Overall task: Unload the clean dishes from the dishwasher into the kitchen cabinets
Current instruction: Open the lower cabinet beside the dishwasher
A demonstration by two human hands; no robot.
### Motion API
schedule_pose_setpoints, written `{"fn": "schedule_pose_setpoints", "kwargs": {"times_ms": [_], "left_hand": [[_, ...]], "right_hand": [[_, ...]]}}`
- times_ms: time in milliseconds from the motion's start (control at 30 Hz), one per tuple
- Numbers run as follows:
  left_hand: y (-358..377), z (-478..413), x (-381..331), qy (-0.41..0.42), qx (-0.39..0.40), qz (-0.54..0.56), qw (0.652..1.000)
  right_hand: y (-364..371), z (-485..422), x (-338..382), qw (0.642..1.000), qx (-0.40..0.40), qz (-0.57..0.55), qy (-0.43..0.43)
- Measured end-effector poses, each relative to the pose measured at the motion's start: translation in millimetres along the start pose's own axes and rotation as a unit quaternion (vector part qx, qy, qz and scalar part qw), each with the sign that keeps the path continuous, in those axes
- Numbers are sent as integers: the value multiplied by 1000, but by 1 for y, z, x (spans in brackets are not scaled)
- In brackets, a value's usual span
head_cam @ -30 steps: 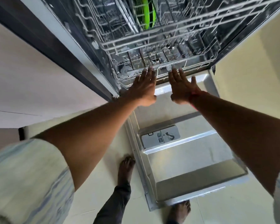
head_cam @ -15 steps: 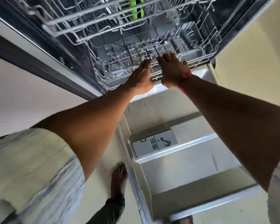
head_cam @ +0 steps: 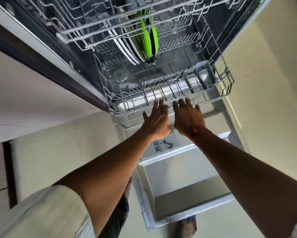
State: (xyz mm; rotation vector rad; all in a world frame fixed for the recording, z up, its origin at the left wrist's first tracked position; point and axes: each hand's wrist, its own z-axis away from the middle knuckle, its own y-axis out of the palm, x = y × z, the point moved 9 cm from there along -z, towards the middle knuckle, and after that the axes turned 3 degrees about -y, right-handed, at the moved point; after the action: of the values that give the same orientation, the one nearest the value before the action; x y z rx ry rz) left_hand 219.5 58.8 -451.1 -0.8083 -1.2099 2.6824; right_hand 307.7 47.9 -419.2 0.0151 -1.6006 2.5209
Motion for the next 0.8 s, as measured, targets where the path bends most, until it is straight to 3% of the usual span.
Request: {"fn": "schedule_pose_setpoints", "kwargs": {"times_ms": [500, 800], "left_hand": [[76, 79, -37, 16, 53, -40, 998], [115, 124, -60, 22, 136, -73, 988]], "right_hand": [[52, 113, -15, 999, 25, -24, 31], [82, 167, -25, 996, 72, -26, 51]]}}
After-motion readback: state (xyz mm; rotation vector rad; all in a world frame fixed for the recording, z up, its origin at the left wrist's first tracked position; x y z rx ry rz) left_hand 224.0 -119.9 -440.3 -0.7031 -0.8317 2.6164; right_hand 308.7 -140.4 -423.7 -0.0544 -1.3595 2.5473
